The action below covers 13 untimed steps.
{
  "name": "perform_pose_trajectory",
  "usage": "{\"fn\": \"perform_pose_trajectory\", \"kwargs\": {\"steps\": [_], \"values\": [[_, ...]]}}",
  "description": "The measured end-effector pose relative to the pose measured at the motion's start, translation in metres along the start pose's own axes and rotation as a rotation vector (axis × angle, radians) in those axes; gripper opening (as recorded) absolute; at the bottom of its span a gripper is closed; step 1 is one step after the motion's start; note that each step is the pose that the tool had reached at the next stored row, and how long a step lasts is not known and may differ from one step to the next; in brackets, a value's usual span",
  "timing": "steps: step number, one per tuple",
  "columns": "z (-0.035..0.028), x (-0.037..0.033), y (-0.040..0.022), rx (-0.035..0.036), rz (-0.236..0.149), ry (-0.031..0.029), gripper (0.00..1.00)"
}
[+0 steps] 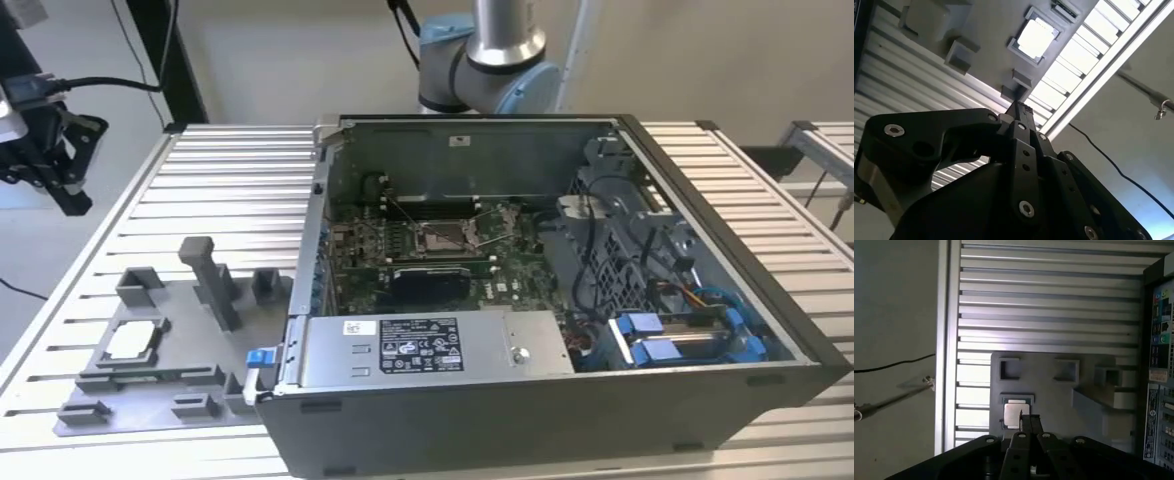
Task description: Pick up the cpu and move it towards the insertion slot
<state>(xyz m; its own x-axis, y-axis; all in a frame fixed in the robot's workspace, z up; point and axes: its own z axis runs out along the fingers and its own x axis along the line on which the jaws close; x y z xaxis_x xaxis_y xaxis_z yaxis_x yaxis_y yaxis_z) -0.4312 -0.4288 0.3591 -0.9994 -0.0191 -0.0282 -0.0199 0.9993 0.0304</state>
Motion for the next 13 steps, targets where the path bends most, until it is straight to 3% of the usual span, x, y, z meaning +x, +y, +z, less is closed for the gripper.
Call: {"fn": "perform_pose_trajectory", "kwargs": {"steps": [3, 13], "values": [[0.0006, 0.0003, -0.0045, -0.0001, 0.0, 0.0, 0.0], [0.0006, 0.0003, -0.0047, 0.0, 0.0, 0.0001, 0.0]]}}
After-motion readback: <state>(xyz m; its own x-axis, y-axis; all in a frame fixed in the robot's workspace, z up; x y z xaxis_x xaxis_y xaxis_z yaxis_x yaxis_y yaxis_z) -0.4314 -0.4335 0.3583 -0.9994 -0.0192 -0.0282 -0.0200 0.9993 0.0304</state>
